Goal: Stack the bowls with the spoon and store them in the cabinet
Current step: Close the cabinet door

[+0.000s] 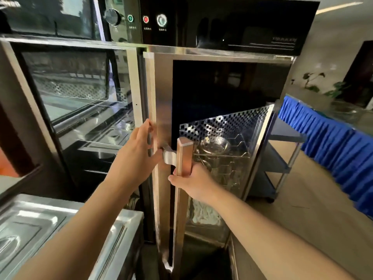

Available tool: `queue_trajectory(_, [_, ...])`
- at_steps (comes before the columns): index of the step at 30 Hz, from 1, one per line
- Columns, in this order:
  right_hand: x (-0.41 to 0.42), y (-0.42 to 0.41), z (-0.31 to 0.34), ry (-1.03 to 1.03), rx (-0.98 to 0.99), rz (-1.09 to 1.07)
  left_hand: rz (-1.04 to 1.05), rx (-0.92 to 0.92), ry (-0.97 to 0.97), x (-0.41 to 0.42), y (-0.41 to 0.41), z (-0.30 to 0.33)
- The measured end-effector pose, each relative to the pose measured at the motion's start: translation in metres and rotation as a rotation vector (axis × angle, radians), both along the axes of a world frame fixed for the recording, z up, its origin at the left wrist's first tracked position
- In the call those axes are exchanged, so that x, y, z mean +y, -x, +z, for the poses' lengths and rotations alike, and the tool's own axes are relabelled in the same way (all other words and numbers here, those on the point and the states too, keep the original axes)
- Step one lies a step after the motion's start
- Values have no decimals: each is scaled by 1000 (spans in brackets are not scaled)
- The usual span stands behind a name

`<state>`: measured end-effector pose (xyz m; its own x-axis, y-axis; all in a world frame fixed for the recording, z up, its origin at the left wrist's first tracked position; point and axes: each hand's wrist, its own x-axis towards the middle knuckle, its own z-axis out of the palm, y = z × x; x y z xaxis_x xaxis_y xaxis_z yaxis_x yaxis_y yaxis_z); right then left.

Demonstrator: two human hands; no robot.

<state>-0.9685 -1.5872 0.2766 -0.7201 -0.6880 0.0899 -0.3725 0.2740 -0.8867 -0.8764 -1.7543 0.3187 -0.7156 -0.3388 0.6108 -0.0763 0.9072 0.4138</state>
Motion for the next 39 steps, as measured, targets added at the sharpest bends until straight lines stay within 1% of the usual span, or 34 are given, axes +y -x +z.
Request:
queue_trajectory(5, [-60,19,-1,-31,15,-22,-8,16,35,-58,34,-7])
queue_trajectory(10, [-111,43,-2,-27,45,-121,-18,12,71,-110,67,-15])
queue_trajectory(20, [-190,91,-8,64,34,-266,3,-97,56,-208,123,-59])
queue_trajectory(28, [-218,123,-9,51,60,-242,115,-248,135,-245,181,-95])
queue_trajectory(34, [-236,145,-13,59,133,-238,202,-201,137,-252,212,-105])
queue_trajectory(39, [-248,164,-17,79,177,-212,204,-116,137,-256,228,-117])
